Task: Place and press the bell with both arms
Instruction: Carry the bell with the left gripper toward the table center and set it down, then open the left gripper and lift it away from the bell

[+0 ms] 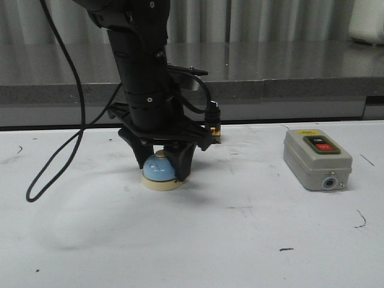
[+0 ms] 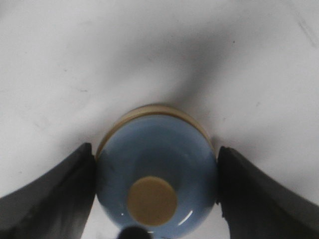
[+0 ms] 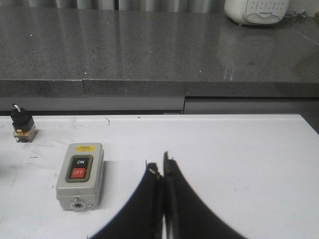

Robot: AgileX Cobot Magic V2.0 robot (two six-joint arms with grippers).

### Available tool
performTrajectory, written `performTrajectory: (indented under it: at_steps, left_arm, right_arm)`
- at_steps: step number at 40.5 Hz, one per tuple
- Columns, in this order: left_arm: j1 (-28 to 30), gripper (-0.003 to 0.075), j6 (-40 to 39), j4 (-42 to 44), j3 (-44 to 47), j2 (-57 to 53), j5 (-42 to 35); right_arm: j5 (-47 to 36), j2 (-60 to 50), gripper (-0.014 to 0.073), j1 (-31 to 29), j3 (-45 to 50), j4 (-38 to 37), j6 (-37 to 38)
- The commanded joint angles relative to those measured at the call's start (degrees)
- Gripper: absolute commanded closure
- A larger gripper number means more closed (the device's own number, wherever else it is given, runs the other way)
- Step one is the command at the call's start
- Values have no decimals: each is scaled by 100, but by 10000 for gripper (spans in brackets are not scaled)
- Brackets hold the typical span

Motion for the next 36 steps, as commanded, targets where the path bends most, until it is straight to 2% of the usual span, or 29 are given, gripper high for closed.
performTrajectory:
  at_steps: [1,3,6,15,18,21,26,29,32,36]
  left_arm:
    - [-48,215,-3,-131,-165,-298,-244]
    - [-48,148,-3,-131,-165,-298,-244]
    - [-48,110,-3,-131,-165,-310,-180]
    - [-37,111,-3,-121,-165,-781,-74]
    - [26,134,63,-121,-142,-1041,-47]
    - [113,218,63,-107,-38,-1344,-47]
    - [379,472,63,-107,281,-1915,-111]
    - [607,598,63,-107,552,-2239,-174]
    - [881,686,63,-107,904,-2573,-275]
    - [1311,723,-20,-107,1509,-3083,-449]
  right_arm:
    - [-428,93,661,-31,-214,-35,-17]
    - [-428,93,661,-31,-214,-35,-17]
    - [-428,93,661,-31,-214,-35,-17]
    - [-428,93,661,-31,-214,-35,-17]
    - [-428,93,661,-31,-214,-35,-17]
    - [-428,93,661,-31,-214,-35,-17]
    - [-428,93,661,-31,-214,-35,-17]
    - [-428,93,661,-31,-214,-35,-17]
    - [-428,93,661,-31,-214,-35,-17]
    - [-428,93,661,-31,-214,-35,-17]
